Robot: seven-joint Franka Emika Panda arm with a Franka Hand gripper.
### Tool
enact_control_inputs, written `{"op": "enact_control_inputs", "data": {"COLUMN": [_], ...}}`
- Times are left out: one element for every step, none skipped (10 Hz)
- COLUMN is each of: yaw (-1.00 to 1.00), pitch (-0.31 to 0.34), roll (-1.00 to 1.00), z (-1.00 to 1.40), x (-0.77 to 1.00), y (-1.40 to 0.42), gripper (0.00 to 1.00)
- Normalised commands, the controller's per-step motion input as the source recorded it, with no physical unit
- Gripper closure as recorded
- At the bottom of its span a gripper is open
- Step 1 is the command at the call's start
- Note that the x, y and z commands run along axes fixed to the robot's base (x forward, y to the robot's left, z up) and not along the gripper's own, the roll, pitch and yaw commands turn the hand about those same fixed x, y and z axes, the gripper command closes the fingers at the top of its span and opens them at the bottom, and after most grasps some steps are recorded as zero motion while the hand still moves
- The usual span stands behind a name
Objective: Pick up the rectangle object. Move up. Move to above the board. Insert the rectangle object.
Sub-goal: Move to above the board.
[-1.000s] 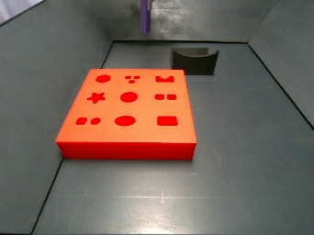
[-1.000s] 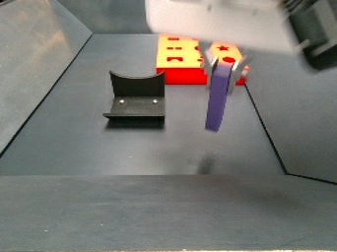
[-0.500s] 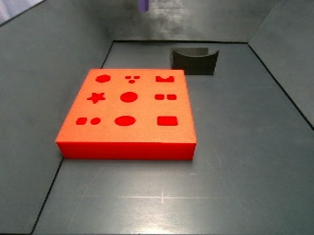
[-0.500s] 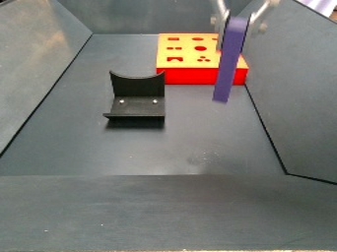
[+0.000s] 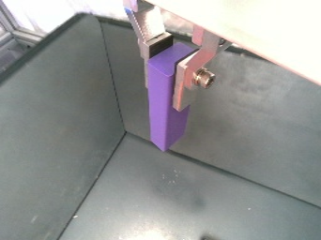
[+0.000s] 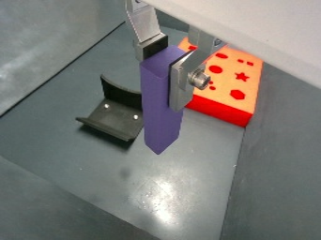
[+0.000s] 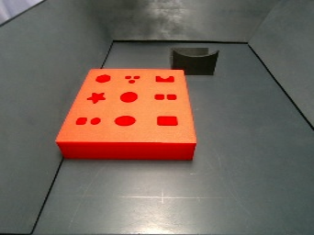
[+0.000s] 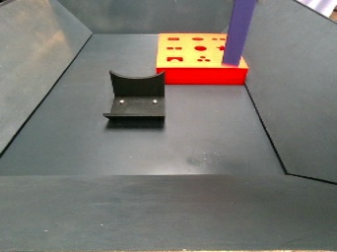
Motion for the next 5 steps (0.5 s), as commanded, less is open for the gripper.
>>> {"op": "enact_control_inputs", "data": {"yaw": [0.02, 0.02, 0.02, 0.02, 0.02], "pitch": [0.102, 0.097, 0.096, 0.100, 0.101], "roll": [0.03, 0.03, 0.02, 0.03, 0.03], "z": [1.00, 1.00, 1.00, 0.91, 0.80], "x": [-0.01, 0.00, 0.00, 0.00, 0.00], "y": [0.02, 0.02, 0.02, 0.01, 0.01], "gripper": [1.00, 1.00, 1.00, 1.00, 1.00]}}
